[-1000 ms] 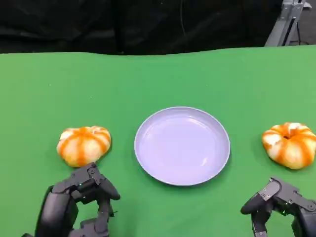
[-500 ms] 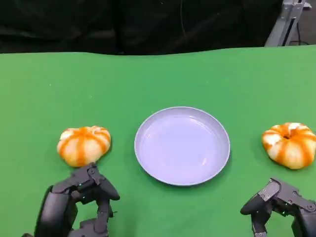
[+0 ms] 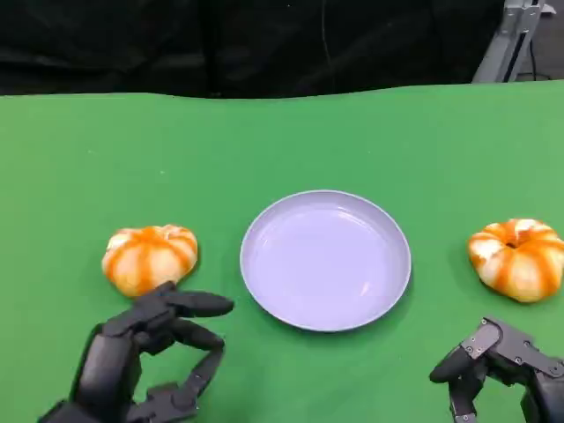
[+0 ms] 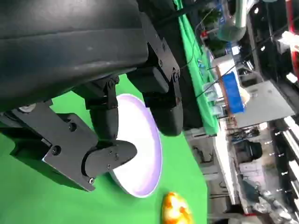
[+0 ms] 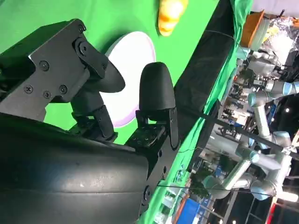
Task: Grasp the bread from the table and place it into the plate.
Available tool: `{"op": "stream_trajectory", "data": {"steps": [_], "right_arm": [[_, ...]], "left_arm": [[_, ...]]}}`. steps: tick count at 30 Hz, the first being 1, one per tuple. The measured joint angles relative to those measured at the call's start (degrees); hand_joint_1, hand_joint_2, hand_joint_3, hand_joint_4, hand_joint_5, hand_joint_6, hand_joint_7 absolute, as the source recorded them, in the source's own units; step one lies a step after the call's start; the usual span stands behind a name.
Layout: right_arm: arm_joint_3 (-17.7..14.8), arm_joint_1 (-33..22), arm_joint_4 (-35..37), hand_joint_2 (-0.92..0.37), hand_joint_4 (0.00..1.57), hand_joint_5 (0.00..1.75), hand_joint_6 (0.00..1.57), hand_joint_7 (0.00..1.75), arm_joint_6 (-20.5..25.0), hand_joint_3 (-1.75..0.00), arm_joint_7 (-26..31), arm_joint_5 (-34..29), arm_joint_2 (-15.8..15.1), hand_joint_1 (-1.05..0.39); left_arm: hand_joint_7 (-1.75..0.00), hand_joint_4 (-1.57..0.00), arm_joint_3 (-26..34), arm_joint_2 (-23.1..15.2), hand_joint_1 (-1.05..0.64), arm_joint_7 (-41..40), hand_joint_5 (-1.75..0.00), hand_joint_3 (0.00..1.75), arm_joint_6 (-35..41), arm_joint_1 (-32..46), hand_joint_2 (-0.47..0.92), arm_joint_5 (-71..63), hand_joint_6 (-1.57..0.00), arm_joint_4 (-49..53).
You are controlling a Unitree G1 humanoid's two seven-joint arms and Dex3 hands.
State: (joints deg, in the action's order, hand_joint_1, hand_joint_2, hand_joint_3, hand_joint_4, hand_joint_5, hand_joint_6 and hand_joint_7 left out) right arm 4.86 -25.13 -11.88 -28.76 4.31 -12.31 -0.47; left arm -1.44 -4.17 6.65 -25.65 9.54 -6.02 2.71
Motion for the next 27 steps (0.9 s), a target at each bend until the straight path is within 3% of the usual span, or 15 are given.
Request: {"op": "stream_trajectory", "data": {"steps": [4, 13, 20, 27], "right_arm": [[0.1, 0.1, 0.0, -0.4, 0.81, 1.69, 0.76, 1.33, 0.1, -1.28, 0.0, 0.0, 0.1, 0.07], [0.2, 0.7, 0.0, -0.4, 0.82, 1.66, 0.76, 1.32, 0.2, -1.27, 0.4, -0.3, 0.5, 0.07], [0.2, 0.8, 0.0, -0.41, 0.83, 1.68, 0.76, 1.32, 0.6, -1.27, 0.4, -0.3, 0.6, 0.09], [0.4, 0.7, -0.2, -0.39, 0.82, 1.68, 0.76, 1.33, 0.9, -1.3, 0.3, -0.2, 0.6, 0.1]], "left_arm": [[-0.08, -0.17, 0.9, -6.1, -0.55, -1.9, -0.52, 0.1, 5.8, -4.7, 0.92, -11.2, -0.33, -2.3], [-0.02, -0.15, -3.0, -14.1, -0.57, -8.3, -0.38, 0.05, 9.5, -14.8, 0.92, -28.7, -0.33, 4.5], [-0.01, -0.1, -10.0, -16.2, -0.48, -8.9, -0.34, 0.02, 17.3, -22.3, 0.9, -39.6, -0.32, 11.1], [0.0, -0.1, -16.3, -15.3, -0.45, -8.7, -0.34, 0.0, 23.7, -29.7, 0.89, -43.0, -0.32, 19.9]]}}
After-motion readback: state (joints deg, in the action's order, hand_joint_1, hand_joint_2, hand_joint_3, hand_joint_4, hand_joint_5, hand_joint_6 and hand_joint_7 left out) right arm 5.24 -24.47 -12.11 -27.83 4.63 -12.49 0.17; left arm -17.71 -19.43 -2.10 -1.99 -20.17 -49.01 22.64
